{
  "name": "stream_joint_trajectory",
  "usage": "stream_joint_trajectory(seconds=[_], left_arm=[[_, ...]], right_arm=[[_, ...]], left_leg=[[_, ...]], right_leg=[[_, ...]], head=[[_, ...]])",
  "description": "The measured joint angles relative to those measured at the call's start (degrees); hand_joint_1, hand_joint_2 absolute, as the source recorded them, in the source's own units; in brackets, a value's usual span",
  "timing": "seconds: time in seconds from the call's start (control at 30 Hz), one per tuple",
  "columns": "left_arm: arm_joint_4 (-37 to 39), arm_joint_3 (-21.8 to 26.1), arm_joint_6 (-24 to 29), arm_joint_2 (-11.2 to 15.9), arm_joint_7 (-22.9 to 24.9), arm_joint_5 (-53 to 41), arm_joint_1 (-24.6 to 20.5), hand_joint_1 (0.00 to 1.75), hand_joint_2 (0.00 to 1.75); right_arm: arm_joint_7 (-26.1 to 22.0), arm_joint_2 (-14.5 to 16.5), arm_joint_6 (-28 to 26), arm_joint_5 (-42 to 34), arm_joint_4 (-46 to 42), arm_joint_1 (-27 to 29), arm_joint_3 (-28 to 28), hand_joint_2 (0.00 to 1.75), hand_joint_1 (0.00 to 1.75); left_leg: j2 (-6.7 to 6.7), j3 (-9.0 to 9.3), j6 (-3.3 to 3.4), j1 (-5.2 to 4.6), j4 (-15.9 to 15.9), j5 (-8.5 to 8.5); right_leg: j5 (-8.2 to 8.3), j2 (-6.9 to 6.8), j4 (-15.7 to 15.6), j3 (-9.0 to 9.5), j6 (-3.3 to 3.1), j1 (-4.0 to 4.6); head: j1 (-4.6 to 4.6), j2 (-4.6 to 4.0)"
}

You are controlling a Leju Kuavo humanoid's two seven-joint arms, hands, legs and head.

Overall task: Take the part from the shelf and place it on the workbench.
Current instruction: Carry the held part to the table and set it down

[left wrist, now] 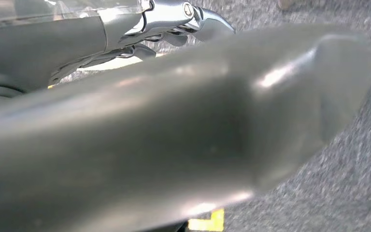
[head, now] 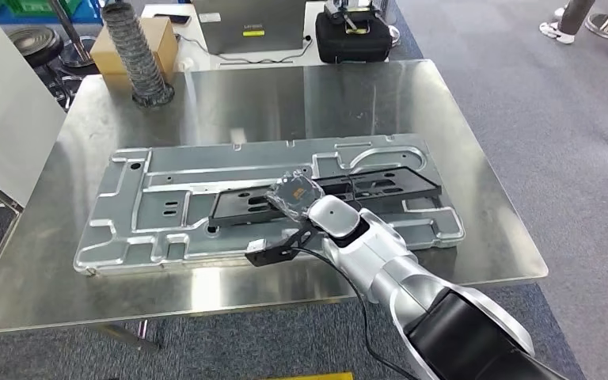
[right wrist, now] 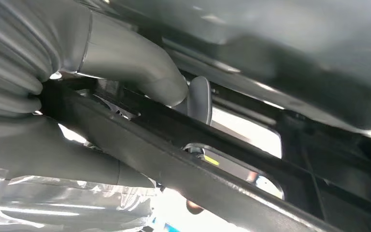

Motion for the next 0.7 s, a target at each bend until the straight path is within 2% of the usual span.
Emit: stream_joint_trajectory(seconds=[0.03,0.07,0.1,0.13,0.17,0.23,0.3,0.37,0.43,0.47,0.5,0.57,0.6,0.63,0.67,0.7], left_arm=[[0.00,-0.03,0.26,-0.04,0.04,0.03,-0.14,0.00,1.31],[0.00,-0.08,0.59,-0.09,0.15,0.05,-0.24,0.00,1.75],[0.00,-0.16,1.04,-0.15,0.37,0.07,-0.27,0.00,1.75],[0.00,-0.30,1.64,-0.22,0.67,0.07,-0.28,0.00,1.75],[0.00,-0.50,2.20,-0.32,0.97,0.08,-0.28,0.00,1.75],[0.00,-0.99,3.04,-0.64,1.32,0.13,-0.36,0.00,1.75],[0.00,-1.33,3.29,-1.03,1.38,0.27,-0.49,0.00,0.87],[0.00,-1.51,3.33,-1.26,1.39,0.51,-0.52,0.00,0.00],[0.00,-1.80,3.27,-1.35,1.43,0.71,-0.49,0.00,0.00],[0.00,-2.04,3.22,-1.41,1.49,0.80,-0.49,0.00,0.00],[0.00,-2.29,3.17,-1.43,1.62,0.94,-0.51,0.00,0.00],[0.00,-2.69,3.09,-1.48,1.83,1.38,-0.45,0.00,0.00],[0.00,-2.77,3.00,-1.48,1.87,1.66,-0.36,0.00,0.00],[0.00,-2.80,2.84,-1.48,1.77,2.00,-0.24,0.00,0.00],[0.00,-2.80,2.62,-1.47,1.56,2.44,-0.12,0.00,0.00],[0.00,-2.81,2.39,-1.44,1.20,2.92,-0.02,0.00,0.00]], right_arm=[[-0.20,0.33,-0.18,0.11,0.11,0.36,0.29,0.00,0.00],[-0.43,0.59,-0.39,0.20,0.22,0.76,0.56,0.00,0.00],[-0.68,0.83,-0.64,0.24,0.33,1.19,0.78,0.00,0.00],[-0.95,1.12,-0.96,0.15,0.43,1.57,0.95,0.00,0.00],[-1.18,1.49,-1.31,-0.09,0.50,1.86,1.08,0.00,0.00],[-1.44,2.38,-1.95,-0.93,0.54,2.09,1.19,0.00,0.00],[-1.69,3.08,-2.35,-1.66,0.54,2.07,1.20,0.00,0.00],[-2.13,3.40,-2.59,-2.64,0.54,2.07,1.19,0.00,0.00],[-3.62,3.49,-2.90,-5.76,0.40,2.05,0.72,0.00,0.00],[-5.16,3.50,-3.13,-8.55,0.27,1.98,0.09,0.00,0.00],[-7.26,3.51,-3.33,-12.05,0.05,1.92,-1.01,0.00,0.00],[-11.78,3.49,-3.32,-19.29,-0.49,1.85,-3.91,0.00,0.00],[-14.09,3.44,-2.84,-23.09,-0.97,1.92,-5.65,0.00,0.00],[-16.13,3.38,-2.14,-26.98,-1.76,2.09,-7.39,0.00,0.00],[-18.08,3.28,-1.35,-31.23,-3.11,2.38,-9.22,0.00,0.00],[-19.64,3.11,-0.48,-36.14,-5.47,2.77,-11.42,0.00,0.00]], left_leg=[[0.01,0.03,0.20,-0.06,-0.02,-0.02],[0.01,0.02,0.33,-0.10,0.00,-0.04],[0.00,0.03,0.40,-0.15,0.04,-0.07],[-0.02,0.05,0.43,-0.19,0.09,-0.11],[-0.03,0.08,0.41,-0.25,0.16,-0.15],[-0.03,0.18,0.30,-0.44,0.27,-0.27],[-0.03,0.17,-0.03,-0.67,0.33,-0.36],[-0.05,0.16,-0.55,-0.64,0.21,-0.31],[-0.05,0.15,-1.12,-0.63,0.27,-0.51],[-0.06,-0.19,-1.37,-0.63,1.19,-1.22],[-0.05,-1.04,-1.64,-0.59,3.30,-2.56],[-0.05,-4.24,-2.17,-0.26,10.62,-6.23],[-0.04,-5.89,-2.46,-0.08,14.16,-7.54],[-0.02,-6.83,-2.71,0.10,16.07,-7.83],[-0.01,-6.69,-2.93,0.31,15.73,-6.97],[0.02,-5.37,-3.13,0.54,12.98,-5.12]], right_leg=[[-1.88,-0.08,3.67,-1.66,0.14,-0.05],[-3.63,-0.09,7.69,-3.56,0.23,-0.09],[-4.66,-0.10,10.84,-5.09,0.27,-0.11],[-4.58,-0.10,11.99,-5.70,0.21,-0.11],[-3.44,-0.10,10.81,-5.17,0.05,-0.08],[0.30,-0.11,3.15,-1.49,-0.67,0.09],[2.45,-0.25,-3.16,1.59,-1.26,0.38],[2.69,-0.38,-4.46,2.17,-1.45,0.65],[3.07,-0.47,-5.19,2.52,-1.77,0.36],[3.30,-0.54,-5.64,2.78,-2.02,0.13],[3.51,-0.61,-6.05,3.03,-2.21,-0.09],[3.59,-0.67,-6.21,3.17,-2.42,-0.13],[3.57,-0.66,-6.16,3.16,-2.41,-0.14],[3.52,-0.64,-6.07,3.16,-2.36,-0.17],[3.43,-0.62,-5.92,3.15,-2.24,-0.24],[3.27,-0.58,-5.68,3.15,-2.03,-0.35]], head=[[0.05,0.00],[0.05,0.01],[0.06,0.01],[0.08,0.01],[0.08,0.01],[0.06,0.01],[-0.05,0.01],[-0.13,0.01],[-0.13,0.01],[-0.23,0.01],[-0.35,0.01],[-0.54,0.00],[-0.53,0.00],[-0.53,0.01],[-0.54,0.01],[-0.55,0.01]])
